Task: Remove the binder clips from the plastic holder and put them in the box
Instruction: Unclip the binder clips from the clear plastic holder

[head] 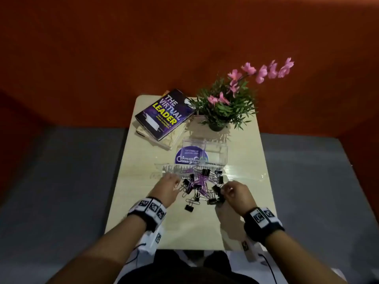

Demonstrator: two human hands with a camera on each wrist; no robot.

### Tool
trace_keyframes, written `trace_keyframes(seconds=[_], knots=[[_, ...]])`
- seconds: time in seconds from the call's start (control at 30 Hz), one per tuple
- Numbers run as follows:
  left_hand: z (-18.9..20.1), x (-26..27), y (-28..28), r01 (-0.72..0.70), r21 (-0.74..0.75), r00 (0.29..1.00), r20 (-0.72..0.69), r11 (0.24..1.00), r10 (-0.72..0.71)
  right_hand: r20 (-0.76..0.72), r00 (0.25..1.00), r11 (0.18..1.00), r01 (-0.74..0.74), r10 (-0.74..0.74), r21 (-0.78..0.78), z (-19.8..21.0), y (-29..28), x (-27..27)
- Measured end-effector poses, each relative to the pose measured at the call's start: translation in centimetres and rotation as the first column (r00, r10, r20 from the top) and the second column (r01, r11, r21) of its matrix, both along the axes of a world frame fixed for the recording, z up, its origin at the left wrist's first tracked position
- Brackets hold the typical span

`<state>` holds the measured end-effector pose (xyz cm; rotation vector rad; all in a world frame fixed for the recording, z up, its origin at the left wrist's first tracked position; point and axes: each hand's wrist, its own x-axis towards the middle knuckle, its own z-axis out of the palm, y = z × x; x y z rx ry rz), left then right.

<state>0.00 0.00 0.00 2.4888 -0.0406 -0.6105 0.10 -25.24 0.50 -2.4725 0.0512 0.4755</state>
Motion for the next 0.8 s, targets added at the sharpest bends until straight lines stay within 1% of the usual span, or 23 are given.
trace_keyframes(seconds=[0.03, 0.1, 0.17, 0.2, 0.33, 0.47, 0.53, 0.63, 0.73, 0.8], knots=[[-0.5, 0.7, -0.5, -0.009, 0.012, 1.0, 0.017, 1.0, 0.009, 0.026, 1.0, 0.999, -0.018, 0.018, 0.027, -0.4, 0.6, 0.7], [-0.6, 1.6, -1.4, -0.026, 0.051, 0.999, 0.035, 0.998, 0.025, 0.059, 0.996, 0.997, -0.072, 0.072, 0.002, -0.1, 2.3, 1.7], [-0.7, 2.3, -2.0, -0.007, 0.1, 1.0, 0.027, 0.995, 0.004, 0.06, 0.99, 0.99, -0.124, 0.129, -0.073, -0.4, 4.0, 2.1], [-0.9, 2.5, -2.1, -0.004, 0.11, 1.0, 0.017, 0.994, 0.002, 0.06, 0.989, 0.985, -0.126, 0.134, -0.118, -0.8, 4.6, 2.1], [-0.9, 3.3, -2.3, -0.075, 0.061, 0.997, 0.015, 0.995, 0.074, 0.053, 0.995, 0.976, -0.067, 0.08, -0.206, -1.2, 6.2, 2.8], [-0.8, 3.3, -2.3, -0.123, 0.005, 0.992, -0.018, 0.992, 0.123, 0.02, 0.999, 0.979, -0.036, 0.041, -0.201, -1.4, 6.9, 3.2], [-0.7, 3.2, -2.4, -0.118, -0.002, 0.993, -0.019, 0.993, 0.118, 0.003, 1.0, 0.986, 0.002, -0.001, -0.169, -1.7, 6.8, 3.5], [-0.6, 2.8, -2.5, -0.063, 0.042, 0.998, -0.005, 0.997, 0.063, -0.019, 0.999, 0.988, 0.047, -0.05, -0.145, -1.6, 7.1, 3.9], [-0.6, 2.7, -2.4, -0.02, 0.07, 1.0, -0.008, 0.997, 0.02, -0.044, 0.997, 0.979, 0.061, -0.071, -0.192, -1.6, 7.5, 4.2], [-0.6, 2.7, -2.0, -0.046, 0.051, 0.998, -0.029, 0.998, 0.047, -0.054, 0.996, 0.972, 0.052, -0.066, -0.227, -1.6, 7.9, 4.3]])
